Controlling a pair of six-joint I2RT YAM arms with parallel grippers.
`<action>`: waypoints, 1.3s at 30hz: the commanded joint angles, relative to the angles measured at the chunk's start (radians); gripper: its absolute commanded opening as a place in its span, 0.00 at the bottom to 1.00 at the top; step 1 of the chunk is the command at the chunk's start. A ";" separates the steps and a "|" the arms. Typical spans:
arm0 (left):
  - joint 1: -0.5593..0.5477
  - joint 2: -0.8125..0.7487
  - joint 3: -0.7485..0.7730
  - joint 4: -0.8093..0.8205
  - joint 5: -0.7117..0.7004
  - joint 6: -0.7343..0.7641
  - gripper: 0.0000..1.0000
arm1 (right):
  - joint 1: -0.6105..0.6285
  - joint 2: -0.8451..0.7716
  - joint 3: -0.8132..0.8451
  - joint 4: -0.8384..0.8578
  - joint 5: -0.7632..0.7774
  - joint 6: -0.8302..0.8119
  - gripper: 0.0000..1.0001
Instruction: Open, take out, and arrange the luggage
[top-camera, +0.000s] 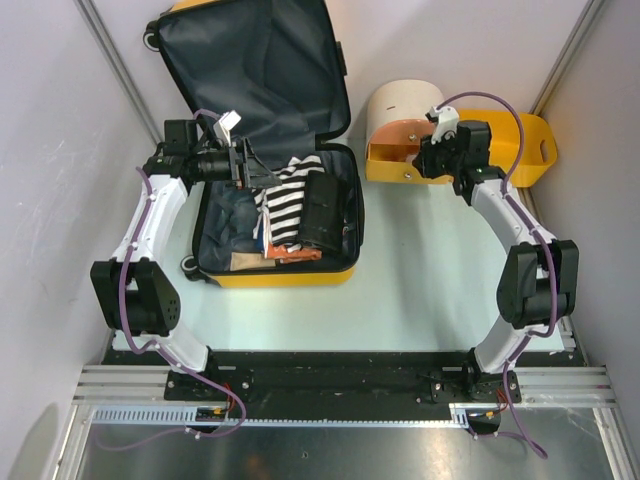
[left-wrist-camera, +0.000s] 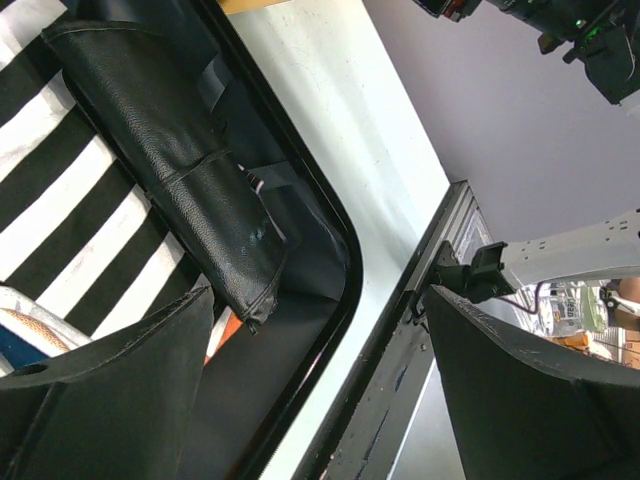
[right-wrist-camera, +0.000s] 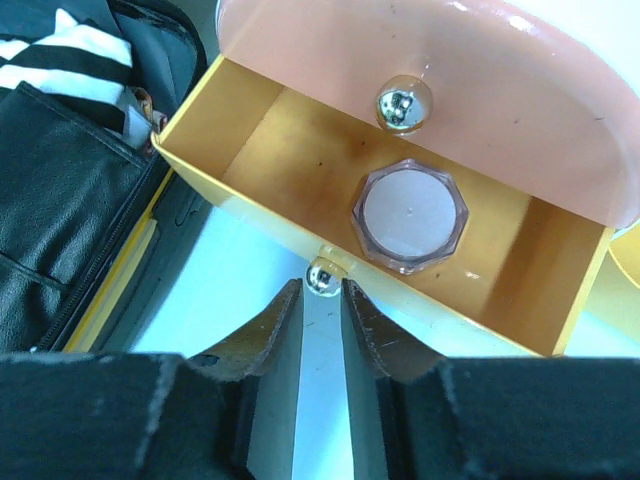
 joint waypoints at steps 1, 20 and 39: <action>0.003 -0.029 -0.002 0.023 0.012 0.029 0.91 | -0.001 -0.031 -0.020 0.018 -0.007 0.002 0.24; 0.009 -0.074 -0.062 0.024 -0.294 0.296 0.93 | -0.002 0.161 -0.066 0.474 0.111 -0.062 0.32; -0.215 0.237 0.082 0.053 -0.323 0.141 0.72 | -0.007 0.112 -0.070 0.506 -0.076 -0.036 0.66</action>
